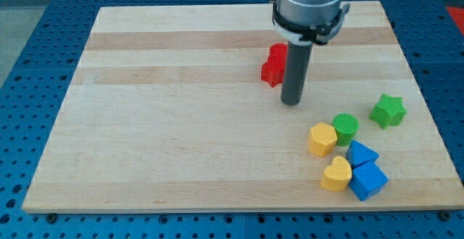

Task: Push the blue cube and blue triangle to the center

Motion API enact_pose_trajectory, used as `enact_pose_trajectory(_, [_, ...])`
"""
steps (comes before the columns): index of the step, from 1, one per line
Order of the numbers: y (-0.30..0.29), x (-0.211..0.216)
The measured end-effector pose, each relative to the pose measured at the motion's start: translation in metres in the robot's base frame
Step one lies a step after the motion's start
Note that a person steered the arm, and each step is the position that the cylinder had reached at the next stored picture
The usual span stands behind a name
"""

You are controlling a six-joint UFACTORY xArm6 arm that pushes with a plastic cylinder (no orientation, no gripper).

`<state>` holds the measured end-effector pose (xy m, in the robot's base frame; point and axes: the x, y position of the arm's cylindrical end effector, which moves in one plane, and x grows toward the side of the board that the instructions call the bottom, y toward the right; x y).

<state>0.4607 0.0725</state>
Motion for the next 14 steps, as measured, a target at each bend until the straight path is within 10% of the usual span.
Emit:
enact_pose_trajectory(4, [0.048, 0.158])
enact_pose_trajectory(8, [0.145, 0.158])
enact_pose_trajectory(14, [0.078, 0.065])
